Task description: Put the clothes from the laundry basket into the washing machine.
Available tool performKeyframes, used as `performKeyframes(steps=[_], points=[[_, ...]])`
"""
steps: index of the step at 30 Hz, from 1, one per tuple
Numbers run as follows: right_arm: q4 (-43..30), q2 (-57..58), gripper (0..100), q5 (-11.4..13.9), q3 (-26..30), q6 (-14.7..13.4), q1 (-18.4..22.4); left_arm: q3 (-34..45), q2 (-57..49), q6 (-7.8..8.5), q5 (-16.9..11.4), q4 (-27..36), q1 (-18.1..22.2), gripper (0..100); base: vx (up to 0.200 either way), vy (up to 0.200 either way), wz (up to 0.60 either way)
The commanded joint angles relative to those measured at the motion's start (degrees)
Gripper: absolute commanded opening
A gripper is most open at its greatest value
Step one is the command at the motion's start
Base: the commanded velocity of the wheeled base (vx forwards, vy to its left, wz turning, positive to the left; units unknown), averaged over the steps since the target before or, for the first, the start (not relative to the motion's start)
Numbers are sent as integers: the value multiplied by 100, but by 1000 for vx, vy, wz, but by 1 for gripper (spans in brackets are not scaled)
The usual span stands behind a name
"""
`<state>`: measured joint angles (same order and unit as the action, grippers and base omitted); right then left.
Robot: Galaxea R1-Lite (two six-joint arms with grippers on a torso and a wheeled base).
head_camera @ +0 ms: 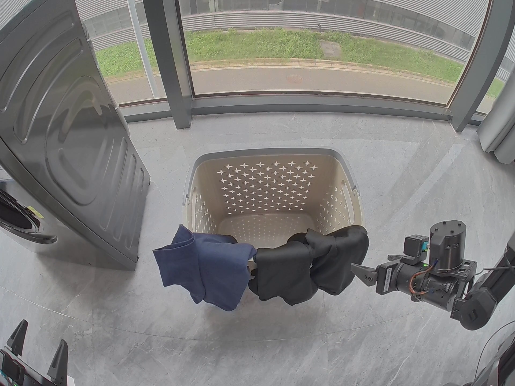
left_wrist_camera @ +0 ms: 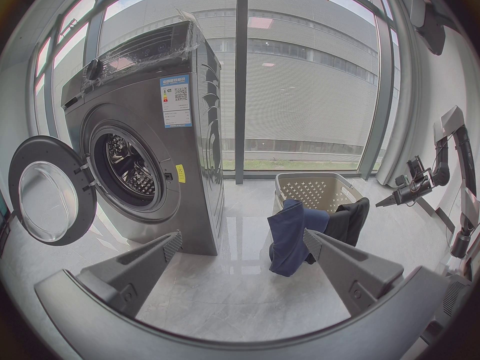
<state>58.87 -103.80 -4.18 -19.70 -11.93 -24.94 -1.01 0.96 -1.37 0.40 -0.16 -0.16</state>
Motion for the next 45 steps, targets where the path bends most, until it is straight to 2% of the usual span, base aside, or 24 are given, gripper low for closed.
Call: performKeyframes(steps=[1, 32, 33, 40, 45], points=[[353, -606, 100, -127, -43, 25, -55, 101, -88, -4, 4, -2, -2, 100, 0, 0, 0], [459, -1538, 100, -144, -1176, 16, -11, 101, -88, -4, 4, -2, -2, 100, 0, 0, 0], [459, -1546, 0, -144, -1203, 16, -11, 101, -88, -4, 4, -2, -2, 100, 0, 0, 0], [468, -1573, 0, -136, -1300, -2, -28, 101, -88, -4, 4, -2, -2, 100, 0, 0, 0], [459, -1564, 0, -144, -1291, -134, -55, 101, -88, -4, 4, -2, -2, 100, 0, 0, 0]])
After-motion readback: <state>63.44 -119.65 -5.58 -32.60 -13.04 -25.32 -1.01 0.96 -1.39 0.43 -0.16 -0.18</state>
